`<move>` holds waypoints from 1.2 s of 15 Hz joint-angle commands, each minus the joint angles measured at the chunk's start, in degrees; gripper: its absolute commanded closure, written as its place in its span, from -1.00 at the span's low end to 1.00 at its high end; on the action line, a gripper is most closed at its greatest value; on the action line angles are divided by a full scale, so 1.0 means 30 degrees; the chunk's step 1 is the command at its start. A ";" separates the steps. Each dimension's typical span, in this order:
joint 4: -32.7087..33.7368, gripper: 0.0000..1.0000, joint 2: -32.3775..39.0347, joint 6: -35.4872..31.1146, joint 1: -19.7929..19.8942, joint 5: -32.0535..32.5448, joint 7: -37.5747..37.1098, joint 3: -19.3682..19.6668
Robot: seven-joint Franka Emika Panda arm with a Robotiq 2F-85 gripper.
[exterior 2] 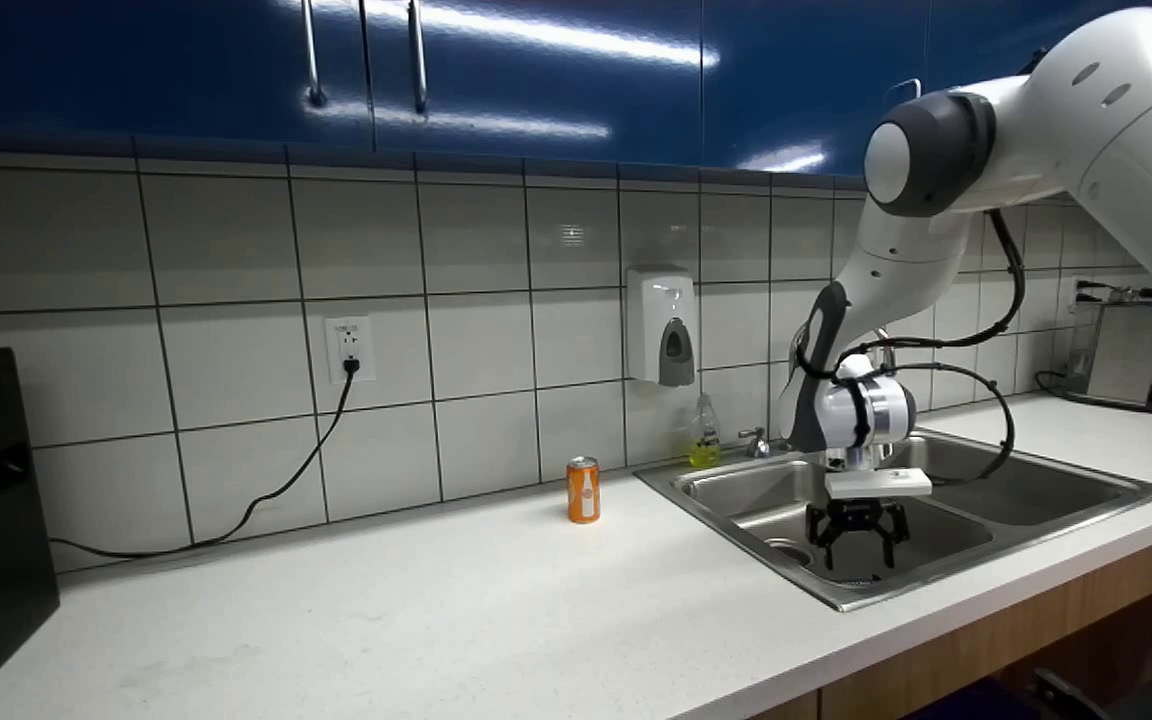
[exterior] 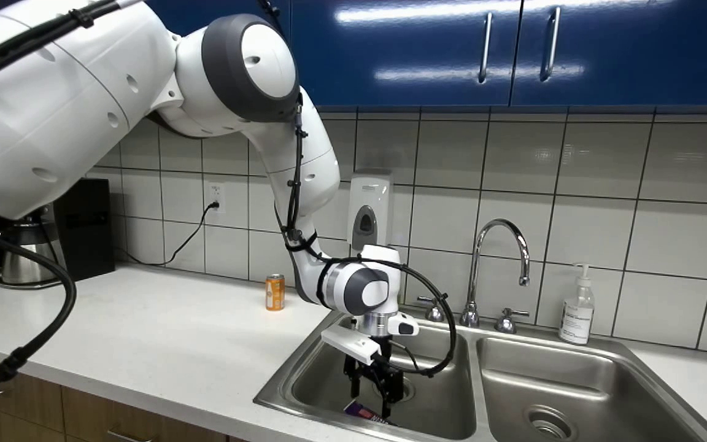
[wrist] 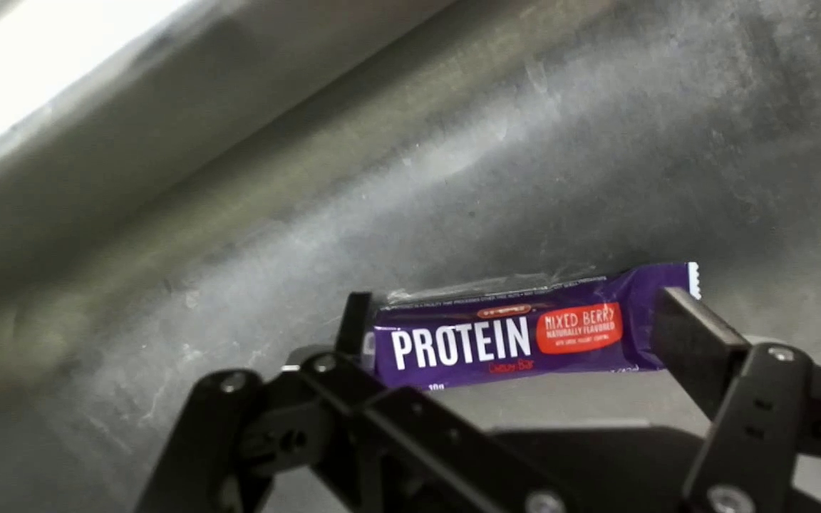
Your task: Take the bar of chocolate out of the sink and put it on the counter
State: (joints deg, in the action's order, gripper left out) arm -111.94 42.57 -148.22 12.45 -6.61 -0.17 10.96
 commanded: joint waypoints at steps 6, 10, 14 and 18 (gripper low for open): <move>0.0557 -1.00 0.0454 0.0157 0.0658 -0.2679 -0.2573 -0.0826; 0.0871 -1.00 0.0799 0.0005 0.0741 -0.4202 -0.4215 -0.0865; 0.1206 -1.00 0.1055 -0.0197 0.0786 -0.5591 -0.5871 -0.0780; 0.1225 -1.00 0.1100 -0.0772 0.0818 -0.7311 -0.8043 -0.0734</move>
State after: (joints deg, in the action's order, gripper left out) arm -109.14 45.49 -149.20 13.78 -25.34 -19.51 9.63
